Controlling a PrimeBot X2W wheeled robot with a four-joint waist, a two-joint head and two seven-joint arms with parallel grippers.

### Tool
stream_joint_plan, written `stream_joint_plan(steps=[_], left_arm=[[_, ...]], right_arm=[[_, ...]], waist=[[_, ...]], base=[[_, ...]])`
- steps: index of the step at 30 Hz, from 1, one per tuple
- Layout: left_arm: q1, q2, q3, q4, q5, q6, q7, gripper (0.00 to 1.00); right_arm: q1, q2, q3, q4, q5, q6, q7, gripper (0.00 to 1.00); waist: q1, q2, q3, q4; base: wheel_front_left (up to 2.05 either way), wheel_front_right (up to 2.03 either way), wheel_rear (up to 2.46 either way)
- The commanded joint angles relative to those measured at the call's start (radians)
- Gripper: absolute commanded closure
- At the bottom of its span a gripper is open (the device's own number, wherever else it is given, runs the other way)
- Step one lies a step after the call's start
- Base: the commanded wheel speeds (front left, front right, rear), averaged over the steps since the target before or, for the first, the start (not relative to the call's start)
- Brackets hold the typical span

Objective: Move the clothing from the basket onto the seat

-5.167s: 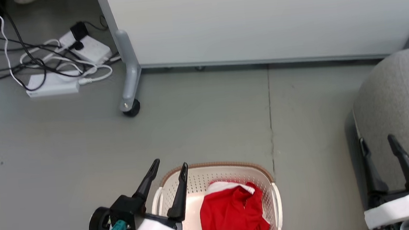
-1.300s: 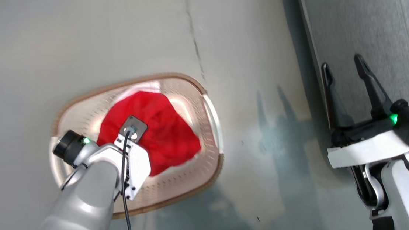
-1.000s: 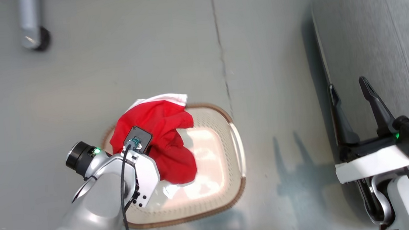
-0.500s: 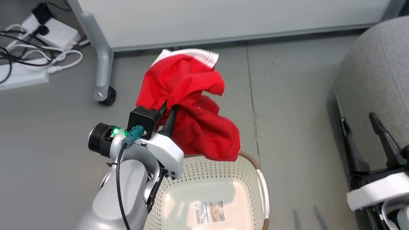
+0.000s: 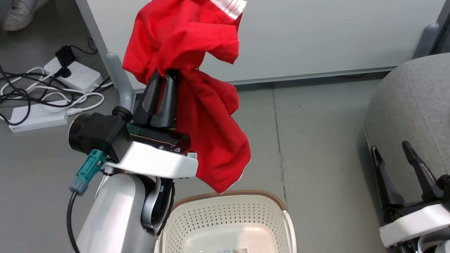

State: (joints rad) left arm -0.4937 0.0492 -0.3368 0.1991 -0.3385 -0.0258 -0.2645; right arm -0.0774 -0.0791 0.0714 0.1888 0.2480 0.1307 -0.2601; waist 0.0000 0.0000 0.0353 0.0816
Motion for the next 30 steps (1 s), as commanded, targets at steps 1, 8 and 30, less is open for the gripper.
stream_joint_plan(steps=[1, 8, 30], left_arm=[[0.02, 0.003, -0.001, -0.04, -0.008, -0.009, -0.002, 1.0], [0.065, 0.003, -0.051, -0.159, -0.034, -0.007, -0.002, 1.0], [0.12, 0.003, -0.195, -0.207, -0.066, -0.054, -0.002, 1.0]], right_arm=[[0.008, -0.006, -0.001, 0.002, 0.006, 0.0, -0.004, 0.0], [0.019, -0.006, 0.005, 0.003, 0.01, 0.0, -0.004, 0.0], [0.018, -0.005, 0.007, 0.002, 0.039, 0.0, -0.004, 0.0]], waist=[[0.0, 0.0, -0.01, -0.007], [0.0, 0.0, -0.024, -0.017], [0.0, 0.0, -0.039, -0.035]], base=[[0.0, 0.0, 0.0], [0.0, 0.0, 0.0], [0.0, 0.0, 0.0]])
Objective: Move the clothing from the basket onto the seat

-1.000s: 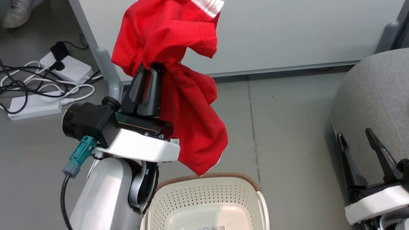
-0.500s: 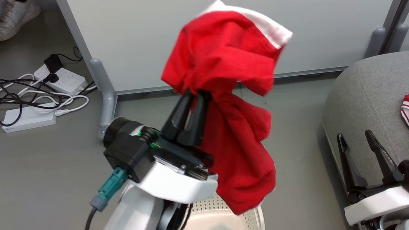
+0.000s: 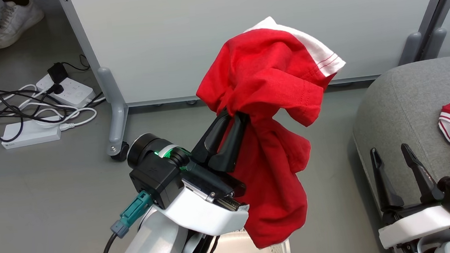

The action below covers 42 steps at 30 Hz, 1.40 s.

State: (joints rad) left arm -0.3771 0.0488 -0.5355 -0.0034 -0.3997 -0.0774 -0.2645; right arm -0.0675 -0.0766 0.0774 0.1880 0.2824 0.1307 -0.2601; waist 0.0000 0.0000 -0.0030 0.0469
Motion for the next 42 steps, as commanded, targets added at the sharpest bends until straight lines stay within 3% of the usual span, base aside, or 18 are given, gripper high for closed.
stream_joint_plan(steps=[1, 15, 28, 33, 42], left_arm=[[0.004, 0.003, 0.004, -0.006, -0.005, -0.003, -0.002, 1.0], [-0.009, 0.003, 0.034, 0.0, 0.02, -0.002, -0.002, 1.0], [-0.011, 0.003, 0.035, 0.027, 0.029, -0.01, -0.002, 1.0], [-0.012, 0.003, 0.034, 0.035, 0.037, -0.009, -0.002, 1.0], [-0.02, 0.003, -0.016, 0.055, 0.041, -0.016, -0.002, 1.0]], right_arm=[[0.008, -0.008, 0.001, 0.003, 0.006, 0.0, -0.004, 0.0], [-0.002, -0.053, 0.093, -0.097, -0.002, 0.0, -0.003, 0.0], [-0.046, -0.213, 0.45, -0.253, 0.105, 0.0, -0.003, 0.0], [-0.079, -0.252, 0.537, -0.297, 0.124, 0.0, -0.004, 0.0], [-0.139, -0.228, 0.542, -0.252, 0.042, 0.0, -0.003, 0.0]], waist=[[0.0, 0.0, -0.001, -0.001], [0.0, 0.0, 0.016, -0.015], [0.0, 0.0, 0.02, -0.007], [0.0, 0.0, 0.025, -0.004], [0.0, 0.0, 0.033, 0.0]], base=[[0.0, 0.0, 0.0], [0.0, 0.0, 0.0], [0.0, 0.0, 0.0], [0.0, 0.0, 0.0], [0.0, 0.0, 0.0]])
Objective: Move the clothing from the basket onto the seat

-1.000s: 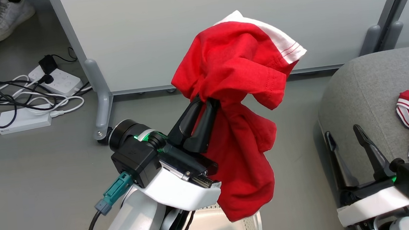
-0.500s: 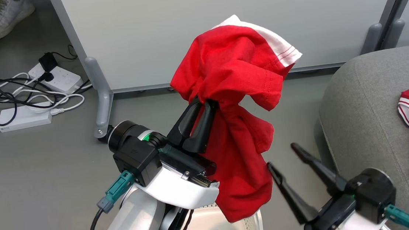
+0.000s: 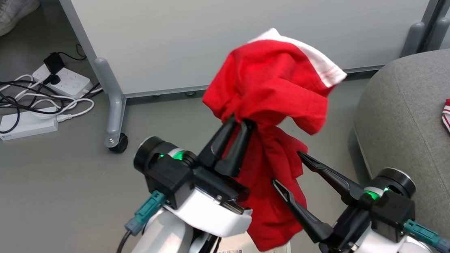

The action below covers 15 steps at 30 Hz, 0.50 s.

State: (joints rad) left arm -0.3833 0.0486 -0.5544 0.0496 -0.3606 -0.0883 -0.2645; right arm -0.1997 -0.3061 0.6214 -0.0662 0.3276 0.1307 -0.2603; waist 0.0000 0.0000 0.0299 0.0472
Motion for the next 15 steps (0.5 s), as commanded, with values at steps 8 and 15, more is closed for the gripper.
stream_joint_plan(steps=[8, 15], left_arm=[[-0.02, 0.004, -0.077, 0.025, -0.009, -0.013, -0.002, 1.0], [-0.031, 0.003, -0.13, 0.04, -0.02, -0.013, -0.002, 1.0]], right_arm=[[-0.056, 0.029, 0.022, 0.073, -0.045, 0.0, -0.003, 0.0], [-0.082, 0.056, 0.03, 0.143, -0.041, 0.0, -0.003, 0.0]], waist=[[0.0, 0.0, 0.004, 0.01], [0.0, 0.0, 0.004, 0.018]], base=[[0.0, 0.0, 0.0], [0.0, 0.0, 0.0]])
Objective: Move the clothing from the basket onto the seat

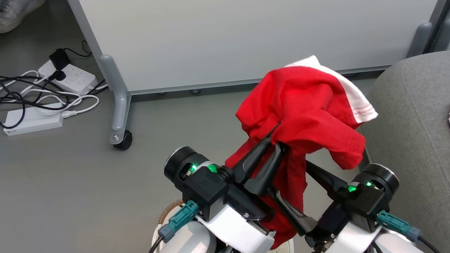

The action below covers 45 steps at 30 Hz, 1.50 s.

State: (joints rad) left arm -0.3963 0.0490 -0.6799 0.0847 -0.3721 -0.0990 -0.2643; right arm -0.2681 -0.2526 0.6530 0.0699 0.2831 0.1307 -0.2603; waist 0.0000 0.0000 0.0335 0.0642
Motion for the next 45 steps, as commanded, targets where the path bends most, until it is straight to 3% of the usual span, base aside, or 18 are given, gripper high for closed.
stream_joint_plan(steps=[1, 2, 3, 4, 5, 20, 21, 22, 23, 24, 37, 45], left_arm=[[-0.018, 0.003, -0.01, 0.008, -0.009, -0.003, -0.002, 1.0], [-0.018, 0.003, -0.01, 0.008, -0.009, -0.003, -0.002, 1.0], [-0.02, 0.003, -0.016, 0.01, -0.009, -0.003, -0.002, 1.0], [-0.021, 0.003, -0.021, 0.013, -0.009, -0.003, -0.002, 1.0], [-0.021, 0.003, -0.026, 0.016, -0.011, -0.002, -0.002, 1.0], [-0.028, 0.004, -0.035, 0.153, -0.033, 0.023, -0.002, 1.0], [-0.029, 0.004, -0.036, 0.159, -0.034, 0.024, -0.002, 0.95], [-0.029, 0.004, -0.036, 0.165, -0.034, 0.026, -0.002, 0.62], [-0.028, 0.004, -0.037, 0.17, -0.031, 0.028, -0.002, 0.16], [-0.025, 0.004, -0.04, 0.177, -0.029, 0.028, -0.002, 0.0], [0.045, 0.004, -0.041, 0.237, -0.003, 0.001, -0.002, 0.0], [0.126, 0.004, -0.031, 0.247, 0.041, -0.025, -0.002, 0.0]], right_arm=[[-0.014, 0.009, 0.0, 0.014, 0.005, 0.0, -0.003, 0.0], [-0.014, 0.009, 0.0, 0.014, 0.005, 0.0, -0.003, 0.0], [-0.015, 0.013, 0.003, 0.023, 0.007, 0.0, -0.003, 0.33], [-0.019, 0.015, 0.005, 0.029, 0.006, 0.0, -0.003, 0.89], [-0.022, 0.018, 0.006, 0.032, 0.008, 0.0, -0.003, 1.0], [0.002, 0.032, -0.004, 0.025, 0.116, 0.0, -0.003, 1.0], [0.005, 0.031, -0.012, 0.021, 0.122, 0.0, -0.003, 1.0], [0.006, 0.03, -0.022, 0.017, 0.127, 0.0, -0.004, 1.0], [0.005, 0.03, -0.033, 0.016, 0.131, 0.0, -0.004, 1.0], [0.006, 0.03, -0.044, 0.015, 0.13, 0.0, -0.004, 1.0], [0.071, 0.008, -0.212, 0.024, 0.104, 0.0, -0.003, 1.0], [0.142, 0.013, -0.351, 0.046, 0.003, 0.0, -0.003, 1.0]], waist=[[0.0, 0.0, 0.0, 0.001], [0.0, 0.0, 0.0, 0.001], [0.0, 0.0, 0.0, 0.002], [0.0, 0.0, 0.0, 0.002], [0.0, 0.0, 0.0, 0.003], [0.0, 0.0, -0.008, -0.006], [0.0, 0.0, -0.009, -0.007], [0.0, 0.0, -0.009, -0.008], [0.0, 0.0, -0.01, -0.009], [0.0, 0.0, -0.01, -0.01], [0.0, 0.0, -0.036, -0.004], [0.0, 0.0, -0.049, 0.008]], base=[[0.0, 0.0, 0.0], [0.0, 0.0, 0.0], [0.0, 0.0, 0.0], [0.0, 0.0, 0.0], [0.0, 0.0, 0.0], [0.0, 0.0, 0.0], [0.0, 0.0, 0.0], [0.0, 0.0, 0.0], [0.0, 0.0, 0.0], [0.0, 0.0, 0.0], [0.0, 0.0, 0.0], [0.0, 0.0, 0.0]])
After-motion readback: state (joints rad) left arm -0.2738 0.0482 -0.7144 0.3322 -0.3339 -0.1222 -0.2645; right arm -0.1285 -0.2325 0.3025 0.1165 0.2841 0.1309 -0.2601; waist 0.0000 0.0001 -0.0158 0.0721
